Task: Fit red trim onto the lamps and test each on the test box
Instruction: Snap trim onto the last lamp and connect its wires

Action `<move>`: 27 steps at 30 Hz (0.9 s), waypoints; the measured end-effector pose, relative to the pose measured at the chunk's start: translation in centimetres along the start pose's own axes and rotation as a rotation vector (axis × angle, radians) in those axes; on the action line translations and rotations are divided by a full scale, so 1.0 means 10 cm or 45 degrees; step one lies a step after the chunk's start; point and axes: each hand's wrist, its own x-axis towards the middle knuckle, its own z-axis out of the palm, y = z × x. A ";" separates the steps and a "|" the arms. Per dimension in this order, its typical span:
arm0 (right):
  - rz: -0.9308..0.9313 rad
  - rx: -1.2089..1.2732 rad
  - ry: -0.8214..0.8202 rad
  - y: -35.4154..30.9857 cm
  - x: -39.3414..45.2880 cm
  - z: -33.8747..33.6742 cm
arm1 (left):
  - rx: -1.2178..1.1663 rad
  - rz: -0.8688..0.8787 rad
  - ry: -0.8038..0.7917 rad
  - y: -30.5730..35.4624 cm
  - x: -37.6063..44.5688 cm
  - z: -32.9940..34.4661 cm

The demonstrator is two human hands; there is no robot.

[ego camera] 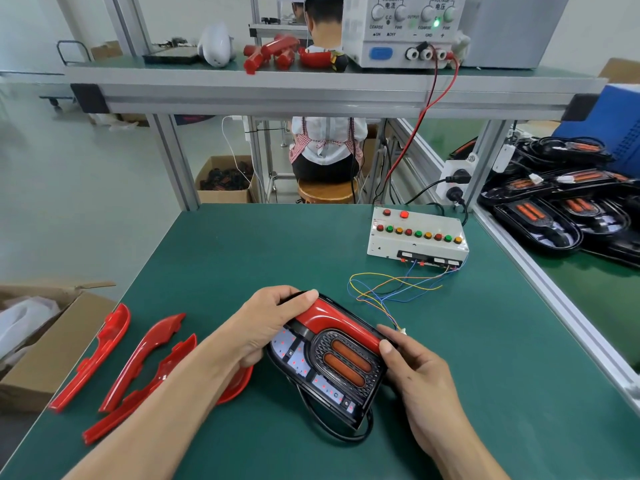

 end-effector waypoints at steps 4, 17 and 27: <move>0.004 0.003 0.003 -0.01 -0.01 0.01 | 0.041 -0.002 -0.004 0.03 0.00 -0.01; 0.013 -0.276 -0.020 -0.15 -0.03 0.01 | 0.117 0.051 0.083 0.01 -0.01 0.03; -0.350 -1.401 -0.230 -0.78 0.17 0.57 | -0.061 0.133 -0.133 0.10 -0.18 0.04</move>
